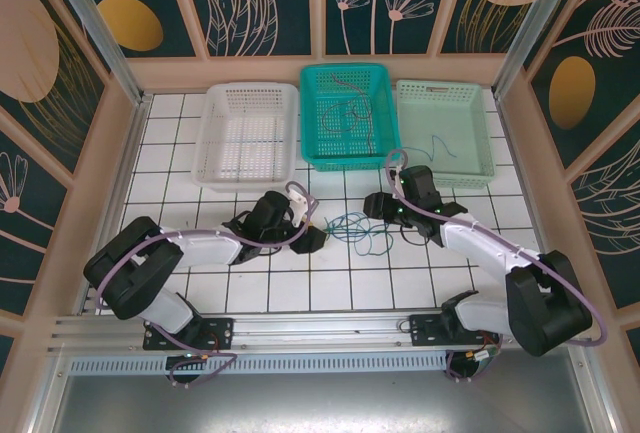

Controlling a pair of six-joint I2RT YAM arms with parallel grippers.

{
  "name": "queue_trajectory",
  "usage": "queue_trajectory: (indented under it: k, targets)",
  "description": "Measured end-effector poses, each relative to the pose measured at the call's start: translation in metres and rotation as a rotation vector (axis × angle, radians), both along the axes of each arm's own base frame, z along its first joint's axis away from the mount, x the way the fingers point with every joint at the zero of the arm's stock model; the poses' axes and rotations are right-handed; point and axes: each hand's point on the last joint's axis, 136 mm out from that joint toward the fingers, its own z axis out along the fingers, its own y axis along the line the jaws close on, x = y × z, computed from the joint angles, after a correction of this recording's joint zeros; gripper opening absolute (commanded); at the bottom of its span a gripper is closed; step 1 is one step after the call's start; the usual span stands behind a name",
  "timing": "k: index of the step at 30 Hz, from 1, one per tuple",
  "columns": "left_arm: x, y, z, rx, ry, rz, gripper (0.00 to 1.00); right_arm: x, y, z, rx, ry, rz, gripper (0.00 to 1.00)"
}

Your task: Untangle the cables

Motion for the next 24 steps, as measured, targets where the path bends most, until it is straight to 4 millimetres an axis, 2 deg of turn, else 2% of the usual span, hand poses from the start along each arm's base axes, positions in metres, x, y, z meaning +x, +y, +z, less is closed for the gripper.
queue_trajectory:
  k: [4, 9, 15, 21, 24]
  targets:
    - [0.0, 0.0, -0.001, 0.014, -0.026, -0.021, 0.6, 0.0, -0.001, 0.0, -0.003, -0.001, -0.003, 0.57]
    - [0.0, 0.002, -0.011, 0.048, -0.036, -0.038, 0.51, 0.001, -0.001, 0.0, -0.006, -0.002, -0.007, 0.57]
    - [-0.001, 0.002, -0.019, 0.077, -0.041, -0.061, 0.54, 0.003, -0.005, -0.001, -0.022, -0.01, -0.022, 0.58]
    - [0.001, 0.0, -0.021, 0.08, -0.046, -0.072, 0.37, 0.005, -0.007, -0.003, -0.035, -0.011, -0.034, 0.58]
    - [0.002, -0.004, -0.021, 0.072, -0.043, -0.083, 0.21, 0.005, -0.008, -0.003, -0.039, -0.011, -0.038, 0.59]
